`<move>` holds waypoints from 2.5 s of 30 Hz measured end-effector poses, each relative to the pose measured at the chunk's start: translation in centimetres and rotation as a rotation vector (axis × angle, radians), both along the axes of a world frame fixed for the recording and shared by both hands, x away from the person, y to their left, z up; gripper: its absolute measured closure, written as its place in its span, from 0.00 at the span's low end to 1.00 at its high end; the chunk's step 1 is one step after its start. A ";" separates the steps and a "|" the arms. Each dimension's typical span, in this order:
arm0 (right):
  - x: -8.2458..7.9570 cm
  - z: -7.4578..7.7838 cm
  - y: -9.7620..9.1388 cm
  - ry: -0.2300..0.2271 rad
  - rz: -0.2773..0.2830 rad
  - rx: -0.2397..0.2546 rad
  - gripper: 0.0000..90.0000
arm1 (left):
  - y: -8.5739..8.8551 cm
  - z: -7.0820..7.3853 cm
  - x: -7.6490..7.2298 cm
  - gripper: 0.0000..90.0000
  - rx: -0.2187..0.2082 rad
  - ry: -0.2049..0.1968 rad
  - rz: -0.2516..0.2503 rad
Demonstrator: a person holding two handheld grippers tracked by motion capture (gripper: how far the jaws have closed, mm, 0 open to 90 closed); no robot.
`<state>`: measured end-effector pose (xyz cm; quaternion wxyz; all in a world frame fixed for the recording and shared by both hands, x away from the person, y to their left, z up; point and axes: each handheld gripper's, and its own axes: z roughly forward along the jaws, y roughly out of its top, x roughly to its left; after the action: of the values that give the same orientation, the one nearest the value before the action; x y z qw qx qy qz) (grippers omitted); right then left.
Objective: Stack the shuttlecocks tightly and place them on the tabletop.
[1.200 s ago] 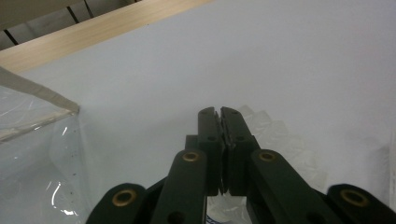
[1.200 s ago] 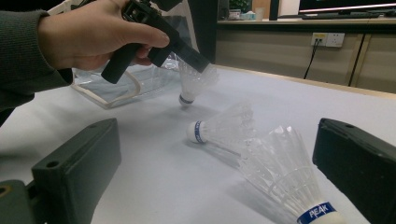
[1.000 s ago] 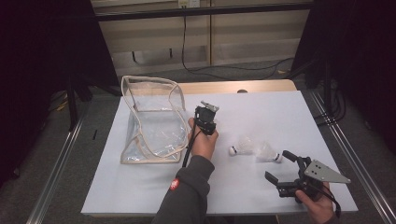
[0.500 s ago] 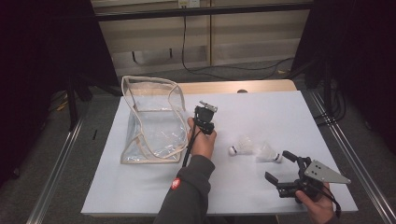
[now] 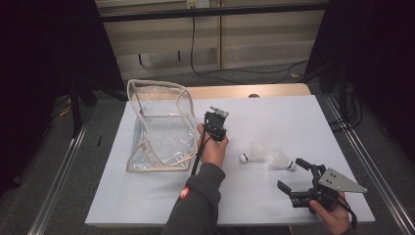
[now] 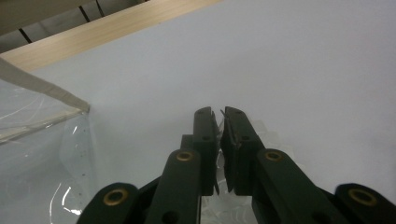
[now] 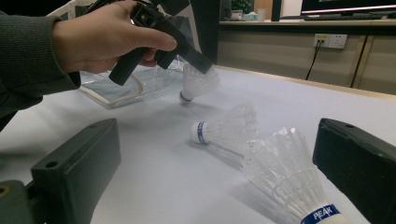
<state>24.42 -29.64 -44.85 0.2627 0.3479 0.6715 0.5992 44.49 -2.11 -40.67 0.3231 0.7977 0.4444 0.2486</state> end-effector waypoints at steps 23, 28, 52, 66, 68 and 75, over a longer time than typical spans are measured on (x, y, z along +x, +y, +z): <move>0.0 0.0 0.0 -0.001 0.004 0.000 0.01 | -0.9 -0.6 0.1 0.81 -0.076 0.024 -0.041; 0.0 0.0 0.1 0.000 0.004 0.000 0.01 | -1.0 -0.6 0.1 0.79 -0.086 0.024 -0.049; 0.0 0.0 0.1 -0.001 0.008 0.001 0.01 | -0.9 -0.4 0.1 0.77 -0.086 0.022 -0.054; 0.0 0.0 0.1 0.001 0.010 0.002 0.01 | -0.8 -0.2 0.1 0.77 -0.086 0.023 -0.058; 0.0 0.0 0.1 0.001 0.008 0.000 0.01 | -0.8 -0.2 0.1 0.77 -0.084 0.021 -0.058; 0.0 0.0 0.2 0.001 0.010 -0.001 0.01 | -0.9 0.0 0.1 0.77 -0.099 0.014 -0.062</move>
<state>24.44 -29.49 -44.84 0.2594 0.3445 0.6738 0.6000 44.56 -2.98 -40.68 0.3663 0.7959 0.4336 0.2105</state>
